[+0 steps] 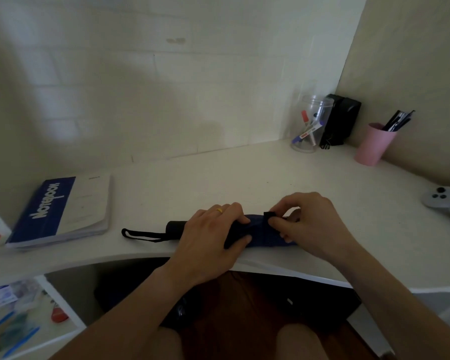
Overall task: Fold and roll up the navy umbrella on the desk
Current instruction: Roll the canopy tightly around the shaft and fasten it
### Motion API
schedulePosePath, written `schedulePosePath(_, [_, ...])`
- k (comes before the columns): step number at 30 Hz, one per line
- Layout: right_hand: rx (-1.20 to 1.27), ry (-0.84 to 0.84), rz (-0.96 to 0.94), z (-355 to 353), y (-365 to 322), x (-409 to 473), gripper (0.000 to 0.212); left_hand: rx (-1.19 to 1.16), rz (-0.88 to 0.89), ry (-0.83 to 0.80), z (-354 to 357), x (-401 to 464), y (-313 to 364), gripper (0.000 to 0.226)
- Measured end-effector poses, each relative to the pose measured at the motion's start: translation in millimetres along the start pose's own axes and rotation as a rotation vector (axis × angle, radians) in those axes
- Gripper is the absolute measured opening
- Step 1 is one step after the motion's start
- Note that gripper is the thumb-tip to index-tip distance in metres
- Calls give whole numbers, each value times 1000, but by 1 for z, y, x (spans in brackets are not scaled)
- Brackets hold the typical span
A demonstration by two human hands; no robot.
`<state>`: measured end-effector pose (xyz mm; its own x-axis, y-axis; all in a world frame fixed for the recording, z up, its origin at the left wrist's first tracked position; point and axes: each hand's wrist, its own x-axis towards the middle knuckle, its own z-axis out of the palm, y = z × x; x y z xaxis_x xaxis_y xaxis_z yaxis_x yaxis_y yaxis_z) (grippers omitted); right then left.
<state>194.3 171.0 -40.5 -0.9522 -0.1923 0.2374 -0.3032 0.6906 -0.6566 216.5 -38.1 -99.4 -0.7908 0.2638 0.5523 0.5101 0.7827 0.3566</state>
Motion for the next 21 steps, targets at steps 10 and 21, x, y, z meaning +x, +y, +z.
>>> schedulePosePath(10, [-89, -635, 119, -28, -2, 30, 31, -13, 96, 29, 3, -9, 2, 34])
schedulePosePath(21, [-191, -312, -120, -16, -2, 10, 32, 485, 0, -455, -9, 39, 43, 96])
